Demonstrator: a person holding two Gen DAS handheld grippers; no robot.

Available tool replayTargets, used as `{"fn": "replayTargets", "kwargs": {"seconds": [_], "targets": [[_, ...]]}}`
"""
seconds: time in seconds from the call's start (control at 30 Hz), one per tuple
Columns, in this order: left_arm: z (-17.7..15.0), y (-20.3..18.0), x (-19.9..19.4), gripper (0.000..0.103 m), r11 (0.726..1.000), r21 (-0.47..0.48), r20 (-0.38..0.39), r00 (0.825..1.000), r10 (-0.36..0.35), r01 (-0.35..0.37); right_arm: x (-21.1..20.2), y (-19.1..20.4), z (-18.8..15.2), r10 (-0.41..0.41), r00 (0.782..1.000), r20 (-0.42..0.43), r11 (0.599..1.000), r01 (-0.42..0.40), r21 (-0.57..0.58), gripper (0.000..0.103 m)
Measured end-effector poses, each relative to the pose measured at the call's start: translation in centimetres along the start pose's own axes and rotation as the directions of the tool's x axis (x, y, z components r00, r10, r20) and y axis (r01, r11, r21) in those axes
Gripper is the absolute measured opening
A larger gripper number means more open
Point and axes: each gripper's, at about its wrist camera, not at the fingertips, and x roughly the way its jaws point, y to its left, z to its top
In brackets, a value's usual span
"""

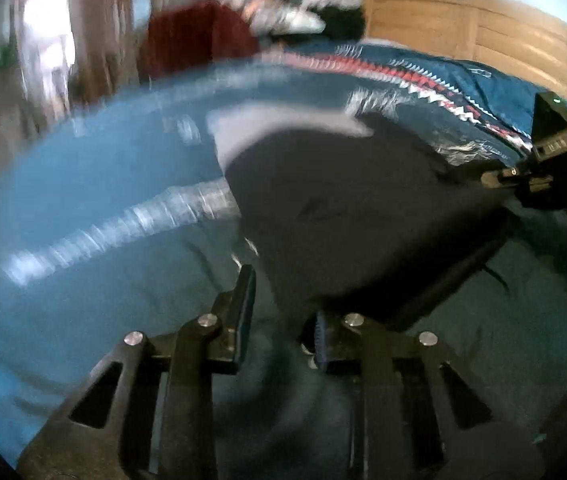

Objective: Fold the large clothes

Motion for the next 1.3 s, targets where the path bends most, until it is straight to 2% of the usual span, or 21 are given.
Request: {"fn": "replayTargets", "kwargs": {"seconds": [0.03,0.1,0.17,0.23,0.3,0.47,0.5,0.53,0.57,0.6,0.63,0.7,0.77,0.9,0.93,0.97,1.0,1.07,1.13,1.23,1.3], "targets": [[-0.5,-0.4,0.7,0.022,1.0,0.017,-0.029,1.0,-0.013,0.013,-0.1,-0.6,-0.1,-0.014,1.0,-0.016,1.0,0.015,0.009,0.005],[-3.3,-1.7,4.8,0.02,0.995,0.082,-0.185,0.982,-0.036,0.052,1.2,-2.6,-0.3,-0.048,0.998,-0.05,0.998,0.05,0.03,0.003],[-3.0,-1.8,4.1,0.02,0.995,0.082,-0.165,0.985,-0.042,0.056,1.2,-3.2,-0.4,-0.03,0.999,-0.035,0.999,0.032,0.036,0.003],[-1.9,-1.1,1.9,0.019,0.993,0.038,-0.16,0.981,-0.107,0.114,0.9,-2.8,-0.4,-0.028,0.999,-0.037,0.999,0.029,0.019,0.003],[-1.0,0.3,-1.8,0.019,0.987,-0.028,-0.088,0.983,-0.159,0.157,1.2,-2.0,-0.5,-0.045,0.998,-0.041,0.999,0.044,-0.003,0.004],[2.0,2.2,-4.4,0.02,0.986,-0.114,0.129,0.986,-0.105,0.12,1.6,0.5,-0.6,-0.119,0.993,-0.024,0.989,0.116,-0.092,0.005],[2.2,1.9,-2.4,0.024,0.986,-0.105,0.104,0.988,-0.116,0.127,1.4,0.7,-0.6,-0.133,0.991,-0.016,0.987,0.13,-0.098,0.005],[1.8,1.1,0.7,0.03,0.984,-0.08,0.012,0.988,-0.156,0.156,1.1,0.9,-0.7,-0.16,0.987,-0.004,0.982,0.159,-0.105,0.006],[0.7,0.1,4.3,0.039,0.982,-0.051,-0.131,0.973,-0.19,0.185,0.9,1.1,-0.6,-0.18,0.984,0.007,0.978,0.179,-0.107,0.011],[-1.2,-1.1,7.1,0.05,0.986,-0.023,-0.204,0.965,-0.167,0.165,0.3,1.5,-0.6,-0.207,0.978,0.029,0.972,0.209,-0.111,0.017],[-1.8,-1.1,7.2,0.053,0.989,-0.031,-0.166,0.975,-0.151,0.148,-0.5,2.0,-0.5,-0.226,0.973,0.05,0.966,0.23,-0.118,0.018],[-1.1,0.3,6.7,0.054,0.975,-0.106,-0.168,0.962,-0.213,0.197,-3.1,3.5,-0.8,-0.279,0.952,0.129,0.942,0.297,-0.155,0.023],[-0.8,1.2,5.6,0.054,0.962,-0.167,-0.124,0.963,-0.239,0.217,-4.1,5.7,-0.9,-0.247,0.951,0.184,0.936,0.283,-0.207,0.023],[-0.3,-0.4,3.8,0.043,0.967,-0.135,-0.087,0.97,-0.228,0.216,1.0,8.0,0.6,-0.246,0.961,0.127,0.895,0.276,-0.352,0.013],[0.0,-0.4,3.1,0.043,0.964,-0.133,-0.061,0.969,-0.238,0.228,2.7,7.7,1.1,-0.291,0.95,0.116,0.871,0.313,-0.378,0.011],[0.4,-0.3,2.2,0.043,0.963,-0.13,-0.03,0.97,-0.24,0.234,4.6,6.2,1.4,-0.383,0.917,0.109,0.827,0.393,-0.401,0.0],[0.8,0.0,2.1,0.044,0.967,-0.127,-0.017,0.974,-0.227,0.223,5.0,4.5,1.5,-0.389,0.917,0.09,0.835,0.392,-0.387,0.0],[0.4,1.3,3.4,0.041,0.982,-0.134,-0.078,0.986,-0.144,0.133,4.2,2.4,1.9,-0.298,0.951,0.077,0.893,0.306,-0.328,0.0],[0.6,4.0,4.2,0.04,0.966,-0.227,-0.077,0.987,-0.143,0.122,3.4,3.5,1.5,-0.32,0.944,0.083,0.873,0.328,-0.361,0.0],[3.5,6.2,4.2,0.036,0.967,-0.23,0.011,0.994,-0.111,0.11,2.3,6.8,2.2,-0.309,0.944,0.112,0.832,0.326,-0.449,0.01],[6.4,6.6,6.3,0.036,0.974,-0.192,0.036,0.993,-0.114,0.119,2.8,8.5,5.1,-0.295,0.944,0.144,0.812,0.327,-0.484,0.011]]}}
